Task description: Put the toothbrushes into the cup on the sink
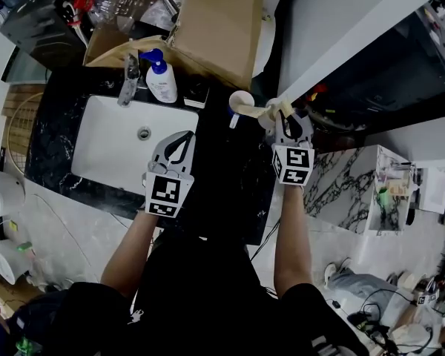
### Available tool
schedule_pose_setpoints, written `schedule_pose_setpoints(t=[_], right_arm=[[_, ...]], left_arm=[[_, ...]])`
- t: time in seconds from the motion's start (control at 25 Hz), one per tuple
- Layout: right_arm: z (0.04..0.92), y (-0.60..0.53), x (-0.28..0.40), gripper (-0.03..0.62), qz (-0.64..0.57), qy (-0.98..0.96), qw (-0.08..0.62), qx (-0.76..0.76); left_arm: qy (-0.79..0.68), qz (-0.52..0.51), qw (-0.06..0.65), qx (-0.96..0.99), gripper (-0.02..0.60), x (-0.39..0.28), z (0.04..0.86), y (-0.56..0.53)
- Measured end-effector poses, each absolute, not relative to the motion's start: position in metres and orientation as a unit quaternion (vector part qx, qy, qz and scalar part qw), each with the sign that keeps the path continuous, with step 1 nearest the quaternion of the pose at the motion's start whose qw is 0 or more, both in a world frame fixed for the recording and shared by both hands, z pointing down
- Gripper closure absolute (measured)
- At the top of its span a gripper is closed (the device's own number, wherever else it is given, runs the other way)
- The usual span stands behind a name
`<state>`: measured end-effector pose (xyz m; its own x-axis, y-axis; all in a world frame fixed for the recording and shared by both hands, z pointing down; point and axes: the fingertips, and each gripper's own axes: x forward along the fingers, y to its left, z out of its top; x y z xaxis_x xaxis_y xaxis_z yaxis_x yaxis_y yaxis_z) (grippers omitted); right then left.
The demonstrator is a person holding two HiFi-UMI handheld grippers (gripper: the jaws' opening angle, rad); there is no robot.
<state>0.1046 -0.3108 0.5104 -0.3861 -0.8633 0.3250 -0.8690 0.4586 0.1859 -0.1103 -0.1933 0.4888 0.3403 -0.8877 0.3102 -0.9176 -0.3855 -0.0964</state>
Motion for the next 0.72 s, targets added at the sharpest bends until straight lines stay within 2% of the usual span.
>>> schedule_pose_setpoints(t=[0.24, 0.72], right_arm=[[0.511, -0.302, 0.101, 0.513, 0.014, -0.832, 0.196, 0.518], [0.509, -0.282, 0.101, 0.500, 0.018, -0.819, 0.215, 0.531]], left_arm=[[-0.541, 0.155, 0.042, 0.826, 0.578, -0.111, 0.485, -0.193], [-0.517, 0.146, 0.025, 0.843, 0.578, -0.113, 0.473, -0.189]])
